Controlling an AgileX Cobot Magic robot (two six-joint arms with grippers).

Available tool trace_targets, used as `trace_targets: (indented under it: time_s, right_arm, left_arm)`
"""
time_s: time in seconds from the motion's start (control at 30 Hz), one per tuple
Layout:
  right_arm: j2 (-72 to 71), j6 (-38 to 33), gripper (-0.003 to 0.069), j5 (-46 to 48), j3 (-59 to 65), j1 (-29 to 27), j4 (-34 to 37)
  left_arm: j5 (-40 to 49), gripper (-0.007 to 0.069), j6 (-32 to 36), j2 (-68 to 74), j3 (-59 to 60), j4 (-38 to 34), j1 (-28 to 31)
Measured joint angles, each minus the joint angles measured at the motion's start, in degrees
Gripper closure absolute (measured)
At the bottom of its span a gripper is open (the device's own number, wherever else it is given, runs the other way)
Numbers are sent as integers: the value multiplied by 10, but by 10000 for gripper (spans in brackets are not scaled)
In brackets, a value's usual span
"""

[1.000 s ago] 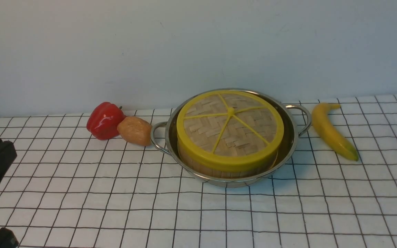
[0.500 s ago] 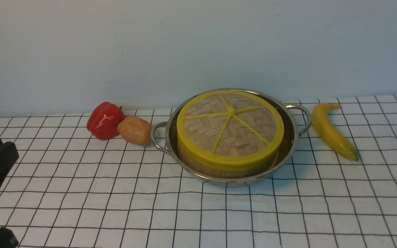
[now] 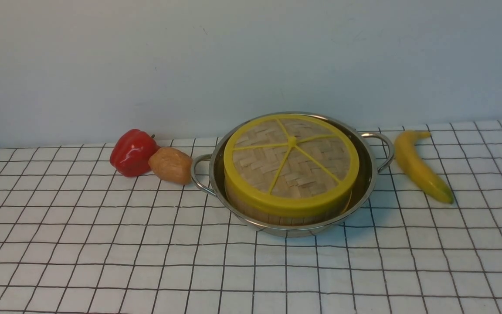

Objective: Place the steamer in the pot on the white tablecloth, and put the lid on the steamer.

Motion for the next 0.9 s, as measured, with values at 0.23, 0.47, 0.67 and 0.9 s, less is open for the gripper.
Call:
trace_targets:
  time_s: [0.23,0.47,0.67,0.9]
  right_arm:
    - [-1,0,615,-1,0,0,0]
    - [-1,0,601,-2,0,0,0]
    - [-1,4,593,-2,0,0,0]
    - [-1,12,579,-2,0,0,0]
  left_arm:
    - [-10,508,0,-79,177,-1,79]
    - [-48,496,-1,-81,226,-1,82]
    - [-53,487,-1,-81,226,-1,82]
    - [-53,474,-1,-81,226,-1,82]
